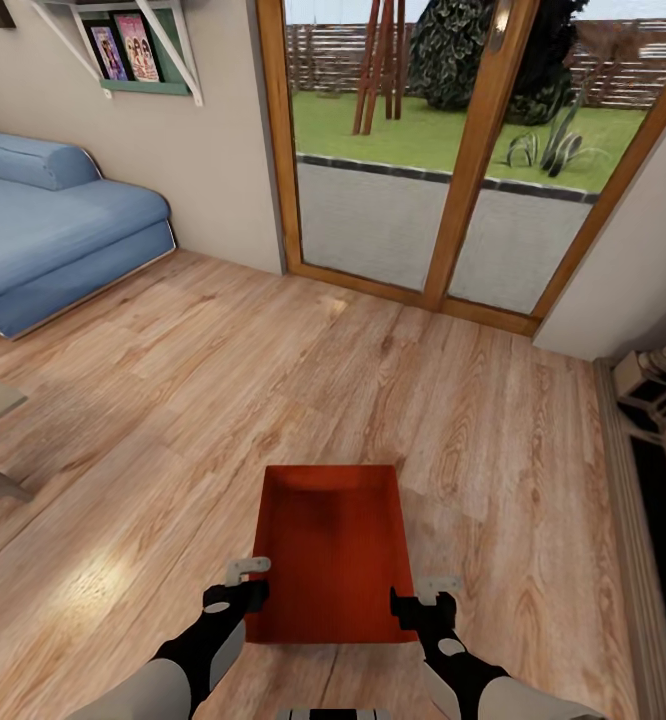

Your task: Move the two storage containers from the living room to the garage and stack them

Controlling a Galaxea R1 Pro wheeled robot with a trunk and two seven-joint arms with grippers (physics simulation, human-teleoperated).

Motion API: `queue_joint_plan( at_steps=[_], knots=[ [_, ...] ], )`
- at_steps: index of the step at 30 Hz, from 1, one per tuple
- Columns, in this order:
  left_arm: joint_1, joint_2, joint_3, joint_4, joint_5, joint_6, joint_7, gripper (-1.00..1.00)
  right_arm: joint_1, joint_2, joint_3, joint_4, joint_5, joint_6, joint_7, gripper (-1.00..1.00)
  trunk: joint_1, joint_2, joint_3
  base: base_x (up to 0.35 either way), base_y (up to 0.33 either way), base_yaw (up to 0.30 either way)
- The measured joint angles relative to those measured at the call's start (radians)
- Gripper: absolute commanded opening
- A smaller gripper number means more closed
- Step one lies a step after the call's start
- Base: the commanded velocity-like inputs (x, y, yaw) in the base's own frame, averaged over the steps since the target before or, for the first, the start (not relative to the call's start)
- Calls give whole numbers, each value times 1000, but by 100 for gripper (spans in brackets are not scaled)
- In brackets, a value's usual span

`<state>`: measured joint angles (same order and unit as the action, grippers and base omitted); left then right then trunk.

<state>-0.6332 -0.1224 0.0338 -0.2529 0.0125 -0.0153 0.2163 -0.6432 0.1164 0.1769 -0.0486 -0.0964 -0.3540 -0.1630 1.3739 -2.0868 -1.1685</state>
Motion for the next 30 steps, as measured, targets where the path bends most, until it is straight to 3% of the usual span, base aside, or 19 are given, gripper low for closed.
queue_joint_plan(
  at_steps=[11,30],
  knots=[
    [0,0,0,0,0,0,0,100,0,0,0,0,0,0,0,100,0,0,0,137,0,0],
    [0,0,-4,36,2,0,0,100,0,-10,2,0,7,4,-2,100,0,0,0,5,0,0]
  ],
)
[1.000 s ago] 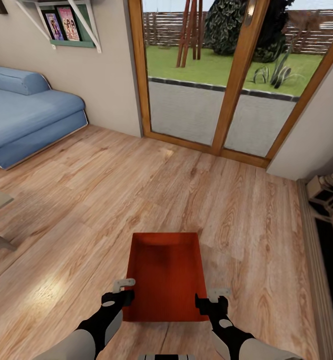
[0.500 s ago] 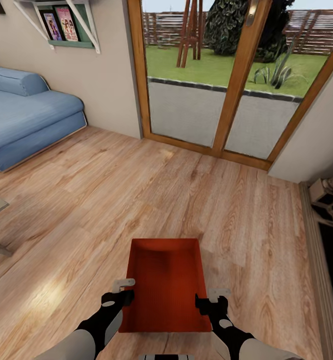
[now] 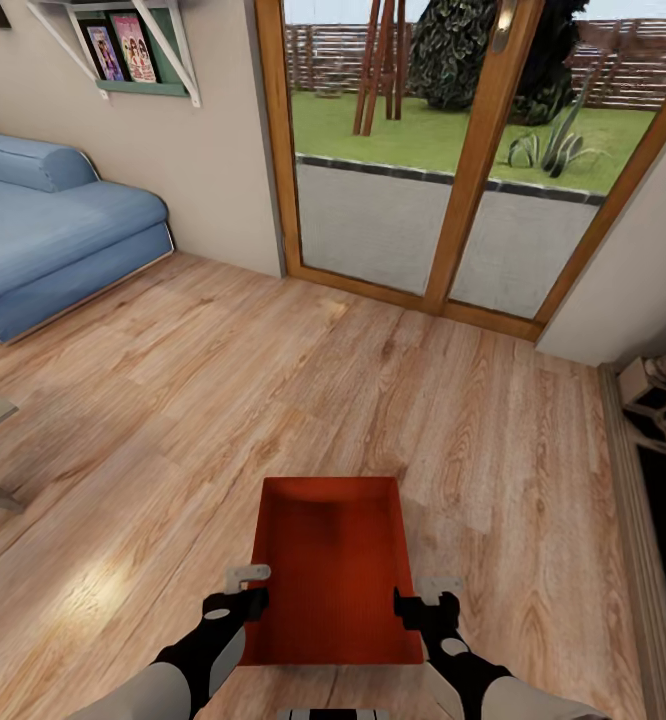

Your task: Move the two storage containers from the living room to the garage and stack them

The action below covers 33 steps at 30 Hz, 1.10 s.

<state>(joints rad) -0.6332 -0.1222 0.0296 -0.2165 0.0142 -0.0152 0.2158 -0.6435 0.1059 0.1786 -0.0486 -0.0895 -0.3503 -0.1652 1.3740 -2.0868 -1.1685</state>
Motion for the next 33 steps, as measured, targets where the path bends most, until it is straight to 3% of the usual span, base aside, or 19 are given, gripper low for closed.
queue_joint_plan(
  at_steps=[21,33],
  knots=[
    [0,0,0,-2,0,0,0,100,0,0,-6,0,-7,10,-25,100,0,0,0,0,0,37],
    [0,0,0,-6,-2,0,0,100,0,0,-6,0,-8,10,-25,100,0,0,-16,0,0,0]
  ],
)
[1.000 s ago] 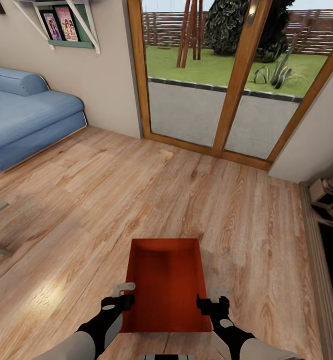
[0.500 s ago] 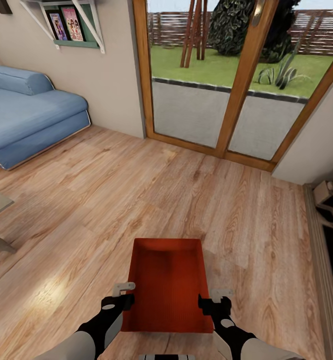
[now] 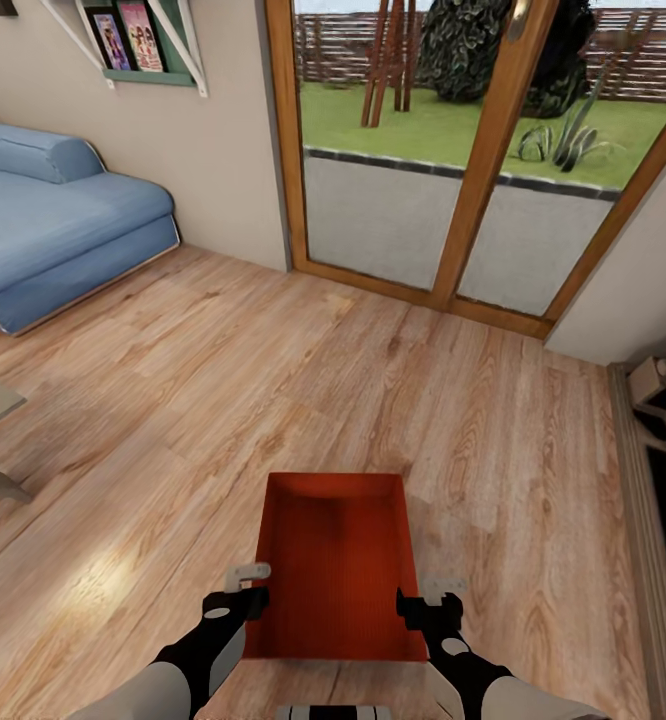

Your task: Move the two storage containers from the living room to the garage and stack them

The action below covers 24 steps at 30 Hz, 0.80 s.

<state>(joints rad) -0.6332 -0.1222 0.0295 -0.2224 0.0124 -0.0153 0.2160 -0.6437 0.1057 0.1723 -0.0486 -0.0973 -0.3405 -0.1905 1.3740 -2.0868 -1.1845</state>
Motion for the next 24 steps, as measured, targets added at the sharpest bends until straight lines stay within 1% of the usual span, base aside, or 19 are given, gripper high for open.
queue_joint_plan(
  at_steps=[24],
  knots=[
    [0,0,-3,-7,-6,1,-2,100,0,0,0,0,0,-1,1,100,0,0,-37,0,0,0]
  ],
)
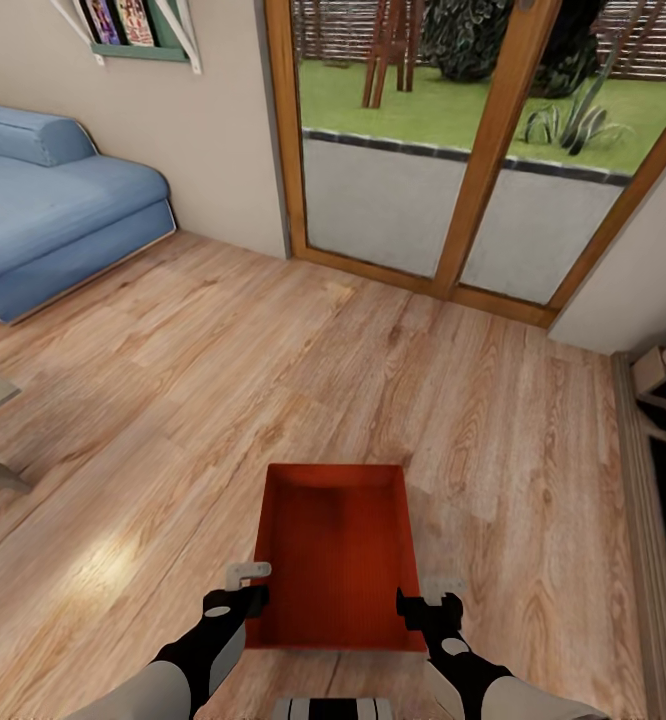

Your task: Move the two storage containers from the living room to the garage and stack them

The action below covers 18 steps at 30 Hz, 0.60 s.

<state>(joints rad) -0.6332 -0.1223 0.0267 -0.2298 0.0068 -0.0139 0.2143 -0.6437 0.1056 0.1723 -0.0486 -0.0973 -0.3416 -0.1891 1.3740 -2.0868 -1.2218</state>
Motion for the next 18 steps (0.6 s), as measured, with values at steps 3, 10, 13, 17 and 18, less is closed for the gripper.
queue_joint_plan(
  at_steps=[3,10,13,17,18],
  knots=[
    [0,0,0,-1,0,0,0,100,0,0,0,0,0,0,0,100,0,0,-5,0,0,0],
    [0,0,0,-1,0,0,0,100,0,0,0,0,0,-2,0,100,0,0,-7,0,0,0],
    [0,-1,0,-1,0,-1,0,100,0,1,0,0,0,-2,0,100,0,0,-8,0,0,0],
    [0,-1,0,-2,0,-1,0,100,0,2,0,0,-2,0,0,100,0,0,-8,0,0,0],
    [0,-1,0,-3,0,-1,0,100,0,3,0,0,-2,1,0,100,0,0,-8,0,0,0]
  ],
)
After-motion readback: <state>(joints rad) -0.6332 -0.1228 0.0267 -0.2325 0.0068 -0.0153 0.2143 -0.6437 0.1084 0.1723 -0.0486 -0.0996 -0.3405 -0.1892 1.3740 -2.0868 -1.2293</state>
